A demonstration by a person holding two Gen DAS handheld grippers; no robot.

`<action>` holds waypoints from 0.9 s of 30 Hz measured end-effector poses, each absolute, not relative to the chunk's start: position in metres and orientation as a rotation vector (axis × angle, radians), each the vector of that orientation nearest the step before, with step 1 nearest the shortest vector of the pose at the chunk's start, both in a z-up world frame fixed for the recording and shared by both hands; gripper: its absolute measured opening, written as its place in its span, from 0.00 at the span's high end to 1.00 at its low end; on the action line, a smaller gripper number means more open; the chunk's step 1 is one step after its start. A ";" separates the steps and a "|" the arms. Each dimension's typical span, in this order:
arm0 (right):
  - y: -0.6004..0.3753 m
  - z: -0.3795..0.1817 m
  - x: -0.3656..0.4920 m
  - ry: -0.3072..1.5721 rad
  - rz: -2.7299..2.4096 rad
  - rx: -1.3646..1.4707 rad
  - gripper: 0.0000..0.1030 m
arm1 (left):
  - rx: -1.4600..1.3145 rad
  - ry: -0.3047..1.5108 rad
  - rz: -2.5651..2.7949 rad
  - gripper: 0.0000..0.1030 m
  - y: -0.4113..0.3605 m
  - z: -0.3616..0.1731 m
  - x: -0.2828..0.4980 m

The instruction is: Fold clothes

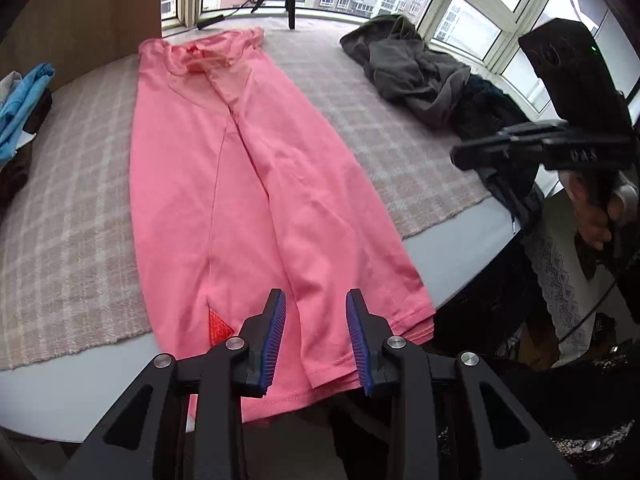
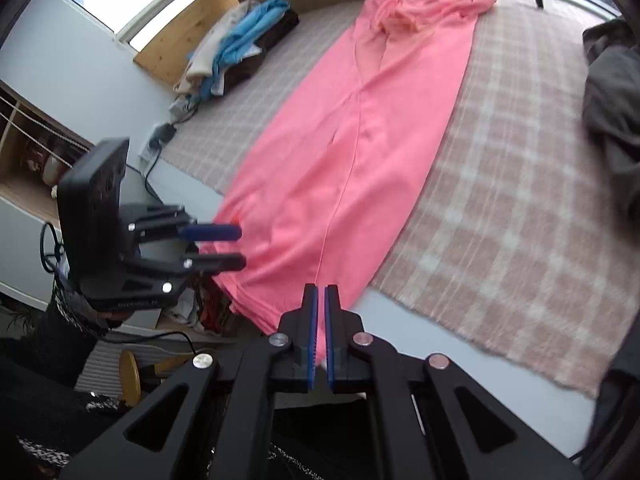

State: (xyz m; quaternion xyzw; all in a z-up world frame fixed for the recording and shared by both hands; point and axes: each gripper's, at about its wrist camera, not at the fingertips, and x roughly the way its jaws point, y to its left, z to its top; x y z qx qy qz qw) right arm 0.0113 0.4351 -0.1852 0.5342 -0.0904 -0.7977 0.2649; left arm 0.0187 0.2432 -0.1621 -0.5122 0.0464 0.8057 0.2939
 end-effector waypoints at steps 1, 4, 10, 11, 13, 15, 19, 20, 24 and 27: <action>0.444 -0.167 0.000 -0.213 -2.204 1.405 0.96 | -1.333 0.130 2.164 0.71 0.243 -0.149 0.011; 0.468 -0.122 -0.050 -0.161 -2.313 1.314 0.96 | -1.253 0.204 2.242 0.70 0.245 -0.114 -0.030; 0.506 -0.106 -0.197 -0.099 -2.490 1.233 0.68 | -1.155 0.328 2.366 0.60 0.269 -0.085 -0.170; 0.513 -0.111 -0.220 -0.079 -2.516 1.243 0.68 | -1.163 0.327 2.374 0.58 0.275 -0.089 -0.197; 0.523 -0.128 -0.261 -0.055 -2.543 1.275 0.68 | -1.204 0.344 2.386 0.57 0.284 -0.105 -0.251; 0.526 -0.152 -0.296 -0.053 -2.539 1.317 0.68 | -1.248 0.365 2.388 0.57 0.293 -0.125 -0.298; 0.536 -0.197 -0.353 -0.091 -2.521 1.387 0.68 | -1.327 0.410 2.338 0.57 0.307 -0.171 -0.358; 0.539 -0.207 -0.364 -0.112 -2.514 1.401 0.68 | -1.339 0.434 2.328 0.57 0.310 -0.180 -0.366; 0.546 -0.234 -0.390 -0.183 -2.454 1.420 0.68 | -1.380 0.499 2.282 0.57 0.318 -0.211 -0.393; 0.545 -0.246 -0.399 -0.181 -2.413 1.412 0.68 | -1.398 0.501 2.244 0.63 0.320 -0.222 -0.401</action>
